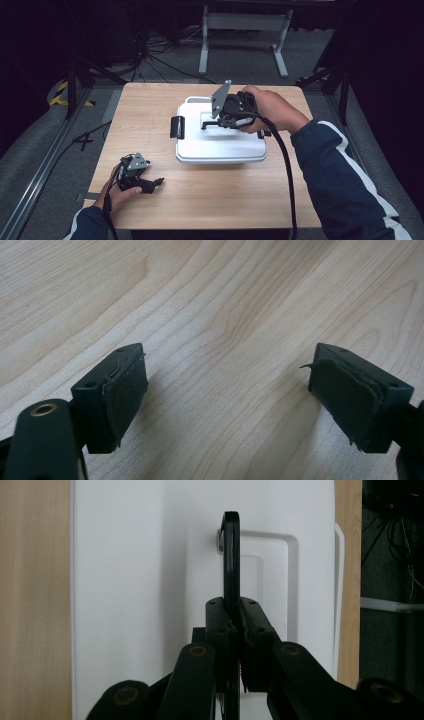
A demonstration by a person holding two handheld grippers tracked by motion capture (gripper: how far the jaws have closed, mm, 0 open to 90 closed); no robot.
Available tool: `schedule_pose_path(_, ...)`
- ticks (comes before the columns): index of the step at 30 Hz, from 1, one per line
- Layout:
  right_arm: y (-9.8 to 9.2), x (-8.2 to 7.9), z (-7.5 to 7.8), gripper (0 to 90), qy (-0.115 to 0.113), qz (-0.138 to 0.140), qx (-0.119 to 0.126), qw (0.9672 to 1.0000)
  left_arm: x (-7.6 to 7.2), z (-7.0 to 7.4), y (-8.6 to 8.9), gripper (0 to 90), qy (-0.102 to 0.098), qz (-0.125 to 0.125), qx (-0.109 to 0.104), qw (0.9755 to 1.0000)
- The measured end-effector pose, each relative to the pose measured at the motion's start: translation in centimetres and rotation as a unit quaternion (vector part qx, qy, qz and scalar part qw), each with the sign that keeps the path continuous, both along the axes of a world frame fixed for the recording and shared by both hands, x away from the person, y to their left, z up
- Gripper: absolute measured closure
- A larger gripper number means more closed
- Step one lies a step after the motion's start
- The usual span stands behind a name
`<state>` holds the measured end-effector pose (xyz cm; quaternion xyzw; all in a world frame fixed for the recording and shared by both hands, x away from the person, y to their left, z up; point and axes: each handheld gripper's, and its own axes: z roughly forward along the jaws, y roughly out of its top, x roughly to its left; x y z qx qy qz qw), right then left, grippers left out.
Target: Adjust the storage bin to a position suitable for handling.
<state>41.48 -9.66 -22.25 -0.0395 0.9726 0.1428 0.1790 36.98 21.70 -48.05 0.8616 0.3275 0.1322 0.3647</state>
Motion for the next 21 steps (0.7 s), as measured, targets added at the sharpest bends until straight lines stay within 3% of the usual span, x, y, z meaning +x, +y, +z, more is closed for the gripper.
schedule_pose_path(7,-1.1,-1.7,-0.6,84.8,0.014,0.005,0.009,0.9999,0.0,-0.1,0.0,16.3,-0.001,0.001,-0.004,1.0)
schedule_pose_path(14,-1.9,-3.0,-2.8,84.8,0.047,0.004,0.009,0.9989,0.0,0.0,0.0,16.3,0.0,0.0,-0.002,1.0)
schedule_pose_path(21,-1.7,-4.6,-4.4,84.8,0.054,0.019,0.005,0.9983,0.0,-0.1,0.0,16.3,0.0,0.0,-0.002,1.0)
